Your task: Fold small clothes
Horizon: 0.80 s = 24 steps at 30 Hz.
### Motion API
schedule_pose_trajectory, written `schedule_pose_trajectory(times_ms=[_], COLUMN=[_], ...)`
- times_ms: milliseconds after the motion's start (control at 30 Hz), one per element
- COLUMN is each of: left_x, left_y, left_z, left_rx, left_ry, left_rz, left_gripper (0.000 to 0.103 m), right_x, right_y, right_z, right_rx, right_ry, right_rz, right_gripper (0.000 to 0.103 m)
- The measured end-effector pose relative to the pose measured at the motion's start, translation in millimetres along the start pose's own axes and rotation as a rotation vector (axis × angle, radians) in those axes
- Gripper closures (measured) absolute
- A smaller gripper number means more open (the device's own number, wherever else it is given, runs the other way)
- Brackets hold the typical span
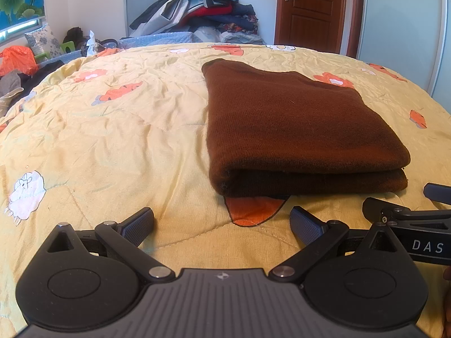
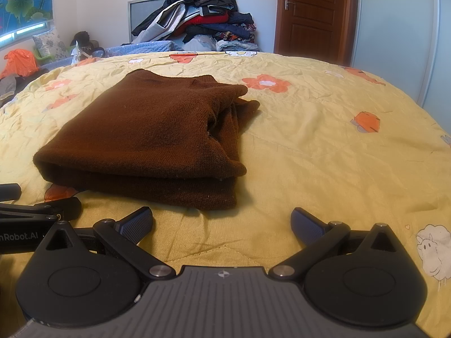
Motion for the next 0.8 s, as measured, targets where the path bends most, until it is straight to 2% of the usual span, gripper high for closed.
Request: schedule_pose_trajectory(times_ms=[467, 800], left_x=[0.1, 2.4], left_y=[0.2, -1.0], left_z=[0.0, -6.7], left_rx=[0.001, -0.004], left_ry=[-0.003, -0.046], left_rz=[0.001, 0.006], left_gripper=[0.000, 0.000], right_x=[0.0, -0.2], right_y=[0.0, 0.3], right_z=[0.2, 0.1], right_rx=[0.000, 0.000], right_ry=[0.000, -0.002], right_rz=[0.000, 0.001], right_gripper=[0.000, 0.000])
Point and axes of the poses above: each gripper's, at about its wrist camera, not at the fingertips, and x roughly the way its jaws point, y to its right, z to its underside, the point moved 4 cm from there along x, roughly the way its jaws point, and after that the axes turned 11 degrees about x, right-handed, at the moved point
